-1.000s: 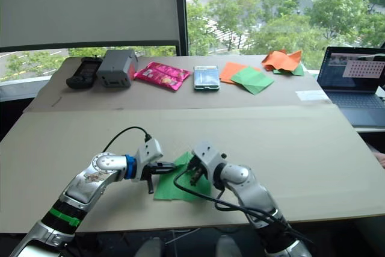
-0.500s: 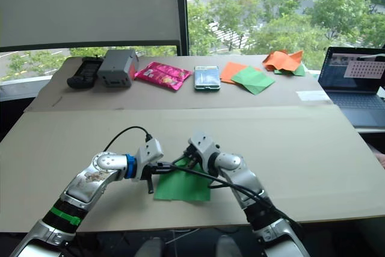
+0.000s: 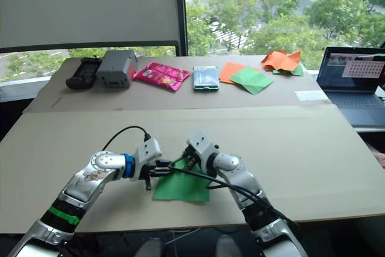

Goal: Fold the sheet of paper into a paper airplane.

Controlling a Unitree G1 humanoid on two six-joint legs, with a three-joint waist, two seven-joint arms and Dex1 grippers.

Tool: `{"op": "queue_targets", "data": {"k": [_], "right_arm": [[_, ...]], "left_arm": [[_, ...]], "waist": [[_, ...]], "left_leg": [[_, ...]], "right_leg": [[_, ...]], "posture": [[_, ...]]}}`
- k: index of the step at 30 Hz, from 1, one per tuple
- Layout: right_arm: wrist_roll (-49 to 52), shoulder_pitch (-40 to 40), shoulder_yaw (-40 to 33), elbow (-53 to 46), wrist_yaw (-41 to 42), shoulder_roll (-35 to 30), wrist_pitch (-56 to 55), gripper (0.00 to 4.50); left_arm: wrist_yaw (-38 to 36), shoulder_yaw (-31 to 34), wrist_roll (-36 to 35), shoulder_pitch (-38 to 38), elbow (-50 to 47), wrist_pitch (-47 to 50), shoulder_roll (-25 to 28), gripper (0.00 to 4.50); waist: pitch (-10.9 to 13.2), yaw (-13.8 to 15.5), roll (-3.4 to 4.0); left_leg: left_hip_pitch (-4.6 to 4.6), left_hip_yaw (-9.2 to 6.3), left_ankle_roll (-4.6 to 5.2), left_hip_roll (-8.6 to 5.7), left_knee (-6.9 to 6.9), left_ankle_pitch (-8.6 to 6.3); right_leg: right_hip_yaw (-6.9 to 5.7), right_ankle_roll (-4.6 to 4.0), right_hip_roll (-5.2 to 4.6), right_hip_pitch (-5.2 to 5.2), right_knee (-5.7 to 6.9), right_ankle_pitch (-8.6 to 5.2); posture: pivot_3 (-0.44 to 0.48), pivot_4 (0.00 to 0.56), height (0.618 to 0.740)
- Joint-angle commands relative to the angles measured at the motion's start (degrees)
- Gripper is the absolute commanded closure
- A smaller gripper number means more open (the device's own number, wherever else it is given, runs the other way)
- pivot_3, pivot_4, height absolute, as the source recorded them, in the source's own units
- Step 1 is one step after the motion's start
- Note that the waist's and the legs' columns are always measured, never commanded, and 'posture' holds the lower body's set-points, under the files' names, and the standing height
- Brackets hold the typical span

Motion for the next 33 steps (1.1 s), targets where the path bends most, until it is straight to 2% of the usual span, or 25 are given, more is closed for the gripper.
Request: {"op": "queue_targets", "data": {"k": [1,5,10,12,13,27,33], "right_arm": [[-0.88,1.26,0.7,0.28,-0.48,0.09,0.54,4.5],[-0.52,1.89,0.09,-0.9,-0.96,0.1,0.74,4.5],[-0.55,2.33,0.1,-1.23,-1.53,0.26,0.97,4.5],[-0.53,2.42,0.07,-1.31,-1.71,0.45,1.05,4.5],[-0.59,2.48,0.14,-1.4,-1.79,0.52,1.08,4.5],[-0.74,3.28,0.39,-3.16,-2.32,0.86,2.12,4.5],[-0.93,3.77,0.67,-3.77,-2.51,1.14,2.7,4.5]], "left_arm": [[-0.35,5.12,-4.99,-2.39,-2.47,4.64,0.17,2.0],[-0.57,7.34,-7.0,-4.62,-0.64,6.08,0.05,2.0],[-2.05,6.73,-8.4,-6.11,0.98,5.21,-1.72,3.51],[-0.92,4.43,-5.5,-7.04,3.67,3.08,-3.03,4.23],[-0.45,3.3,-4.06,-7.51,5.0,1.91,-3.57,4.46],[2.2,-0.86,3.51,-10.85,16.04,-5.66,-8.83,4.46],[1.6,-2.05,5.28,-9.83,17.22,-6.78,-8.96,4.46]], "waist": [[0.0,0.03,0.0],[0.0,0.15,-0.01],[0.0,0.11,-0.01],[0.0,0.12,-0.01],[0.0,0.15,-0.01],[-0.01,0.07,0.0],[-0.01,0.09,0.0]], "left_leg": [[0.01,0.0,0.0,0.0,0.0,0.0],[0.0,-0.01,0.0,0.0,0.0,0.0],[0.16,-0.01,0.0,0.0,0.01,0.0],[0.16,-0.01,0.01,0.0,0.01,0.0],[0.17,-0.02,0.01,0.0,0.01,0.01],[0.18,-0.04,0.29,-0.01,0.03,0.18],[0.24,-0.04,0.29,-0.01,0.03,0.18]], "right_leg": [[0.0,0.0,0.0,0.02,0.0,0.0],[-0.01,0.0,0.0,0.05,0.0,0.0],[-0.01,0.0,0.01,0.29,-0.01,0.0],[-0.01,0.0,0.02,0.31,-0.01,0.0],[-0.01,0.01,0.02,0.35,-0.01,0.0],[-0.01,0.02,0.04,0.45,-0.01,0.01],[-0.01,0.02,0.03,0.57,-0.01,0.01]], "posture": [[0.0,0.15,0.718],[0.0,0.15,0.718],[0.0,0.15,0.718],[0.0,0.15,0.718],[0.0,0.15,0.718],[0.0,0.15,0.718],[0.0,0.15,0.718]]}}
